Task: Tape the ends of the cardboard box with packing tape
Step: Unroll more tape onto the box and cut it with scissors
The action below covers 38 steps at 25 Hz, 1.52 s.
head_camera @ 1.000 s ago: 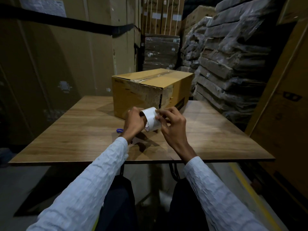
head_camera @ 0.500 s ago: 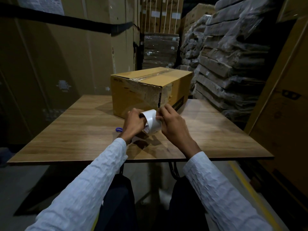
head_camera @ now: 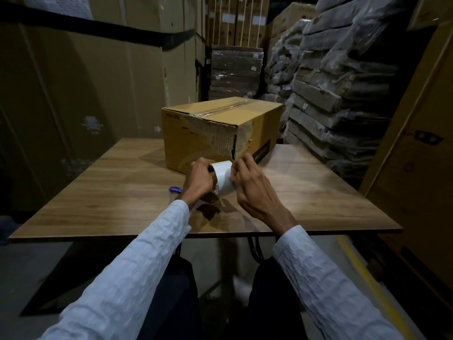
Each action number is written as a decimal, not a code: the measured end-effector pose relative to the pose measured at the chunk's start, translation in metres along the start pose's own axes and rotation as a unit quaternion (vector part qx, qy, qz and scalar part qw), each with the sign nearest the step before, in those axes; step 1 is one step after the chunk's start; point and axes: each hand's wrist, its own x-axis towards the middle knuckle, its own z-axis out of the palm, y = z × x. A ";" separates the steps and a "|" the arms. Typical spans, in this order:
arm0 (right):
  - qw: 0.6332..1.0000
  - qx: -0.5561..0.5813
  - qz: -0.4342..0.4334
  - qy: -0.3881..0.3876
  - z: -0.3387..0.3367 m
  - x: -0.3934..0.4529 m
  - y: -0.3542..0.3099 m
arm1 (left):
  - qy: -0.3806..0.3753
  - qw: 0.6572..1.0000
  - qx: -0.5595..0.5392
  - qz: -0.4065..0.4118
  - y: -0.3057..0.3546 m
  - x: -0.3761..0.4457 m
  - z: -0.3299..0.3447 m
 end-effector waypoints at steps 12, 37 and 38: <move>0.994 0.073 -0.008 0.078 0.013 -0.001 0.012 | -0.027 0.999 -0.027 -0.010 0.003 -0.005 0.000; 0.992 0.089 0.076 0.049 0.003 0.018 0.012 | -0.166 0.973 -0.103 -0.125 0.003 -0.008 -0.007; 0.991 0.090 0.081 0.053 0.002 0.020 0.014 | -0.171 0.968 -0.120 -0.135 0.000 -0.009 -0.007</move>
